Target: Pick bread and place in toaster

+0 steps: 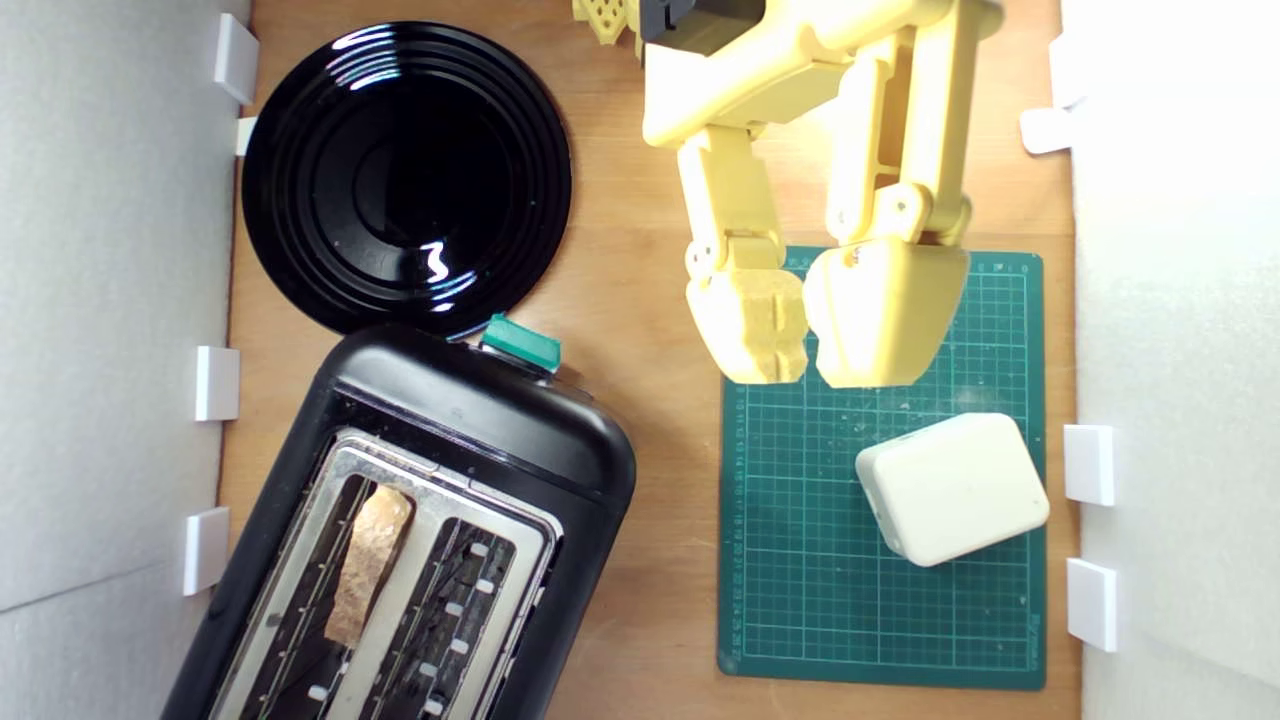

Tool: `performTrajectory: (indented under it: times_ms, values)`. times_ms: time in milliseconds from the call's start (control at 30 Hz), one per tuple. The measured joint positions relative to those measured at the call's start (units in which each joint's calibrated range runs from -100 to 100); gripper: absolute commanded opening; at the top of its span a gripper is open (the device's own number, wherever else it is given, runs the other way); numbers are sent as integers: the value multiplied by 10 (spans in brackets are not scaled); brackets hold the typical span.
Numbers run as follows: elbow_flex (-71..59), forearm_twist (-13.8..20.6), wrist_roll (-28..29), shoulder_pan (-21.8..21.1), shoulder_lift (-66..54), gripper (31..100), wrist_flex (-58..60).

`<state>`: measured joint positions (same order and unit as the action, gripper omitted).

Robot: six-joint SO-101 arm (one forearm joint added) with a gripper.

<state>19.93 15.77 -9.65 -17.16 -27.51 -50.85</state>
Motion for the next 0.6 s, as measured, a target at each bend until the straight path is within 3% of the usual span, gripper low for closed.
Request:
performTrajectory:
  times_ms: [133, 600]
  values:
    - [-87, 0, 26, -5, -47, 533, 0]
    - [-516, -1, 45, -17, -284, 439, 0]
